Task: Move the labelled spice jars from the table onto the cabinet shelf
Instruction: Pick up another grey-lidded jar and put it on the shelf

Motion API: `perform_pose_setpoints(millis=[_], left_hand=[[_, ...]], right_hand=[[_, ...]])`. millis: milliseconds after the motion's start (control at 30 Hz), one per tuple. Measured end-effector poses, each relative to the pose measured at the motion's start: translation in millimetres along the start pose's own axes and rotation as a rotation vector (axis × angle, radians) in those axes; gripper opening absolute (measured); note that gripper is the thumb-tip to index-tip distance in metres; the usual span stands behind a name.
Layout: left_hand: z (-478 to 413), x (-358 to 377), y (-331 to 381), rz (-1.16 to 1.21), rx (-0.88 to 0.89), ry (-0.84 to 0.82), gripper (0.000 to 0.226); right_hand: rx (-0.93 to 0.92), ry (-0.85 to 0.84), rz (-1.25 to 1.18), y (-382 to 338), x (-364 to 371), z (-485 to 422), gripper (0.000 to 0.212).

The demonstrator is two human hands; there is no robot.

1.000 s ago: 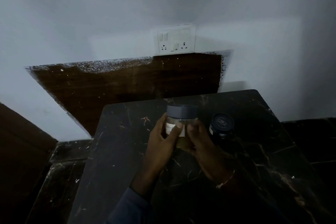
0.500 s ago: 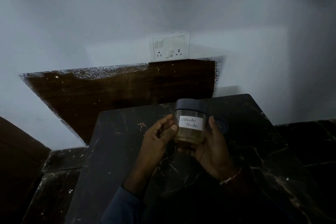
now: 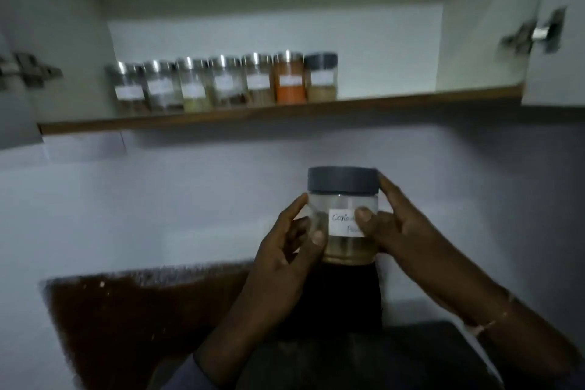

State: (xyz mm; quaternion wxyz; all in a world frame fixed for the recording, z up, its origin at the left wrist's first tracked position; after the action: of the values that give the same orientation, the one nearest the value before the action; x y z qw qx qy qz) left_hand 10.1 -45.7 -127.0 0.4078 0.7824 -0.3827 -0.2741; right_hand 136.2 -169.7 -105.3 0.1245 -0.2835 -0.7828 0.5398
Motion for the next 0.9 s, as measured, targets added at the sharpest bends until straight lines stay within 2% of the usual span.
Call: perform_pose_setpoints(millis=[133, 200, 300, 400, 533, 567, 667, 767, 900], left_hand=[[-77.4, 3.4, 69.5, -0.146, 0.276, -0.045, 0.057], [-117.6, 2.3, 99.8, -0.256, 0.400, -0.025, 0.056], [-167.9, -1.0, 128.3, -0.524, 0.549, 0.062, 0.042], [-217.6, -8.4, 120.0, -0.799, 0.484, 0.145, 0.046], [-254.0, -8.0, 71.3, -1.168, 0.194, -0.024, 0.041], [-258.1, -9.0, 63.7, -1.217, 0.173, -0.010, 0.042], [-267.7, -11.0, 59.9, -1.277, 0.234, 0.089, 0.040], [-281.8, -2.6, 65.6, -1.358, 0.193, 0.045, 0.041], [-295.9, 4.7, 52.3, -1.318, 0.097, -0.001, 0.045]], right_hand=[[-0.231, 0.058, 0.178, -92.1, -31.9, -48.0, 0.089], [-0.341, 0.095, 0.188, -129.3, -46.7, -77.8, 0.083], [-0.456, 0.185, 0.311, -164.8, -65.6, -122.2, 0.068], [-0.476, 0.290, 0.421, -167.4, -86.9, -166.2, 0.068], [-0.351, 0.332, 0.547, -138.1, -108.3, -210.9, 0.076], [-0.311, 0.321, 0.560, -129.1, -114.7, -222.7, 0.076], [-0.216, 0.281, 0.631, -106.0, -131.3, -252.8, 0.069], [-0.144, 0.257, 0.703, -94.0, -142.7, -280.7, 0.060], [-0.044, 0.226, 0.791, -84.1, -147.7, -319.9, 0.060]])
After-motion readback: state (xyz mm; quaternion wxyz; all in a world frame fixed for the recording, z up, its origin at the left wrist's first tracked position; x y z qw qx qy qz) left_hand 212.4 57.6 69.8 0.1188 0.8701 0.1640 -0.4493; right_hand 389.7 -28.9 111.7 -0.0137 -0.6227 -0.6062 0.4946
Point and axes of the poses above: each hand's wrist, its own z-axis away from the middle knuckle, its own x-axis out of the palm, y = z × x, the point moved 4 cm from there along -z, towards the middle knuckle, and after that the axes turned 1 degree about -y, right-handed, at the moved point
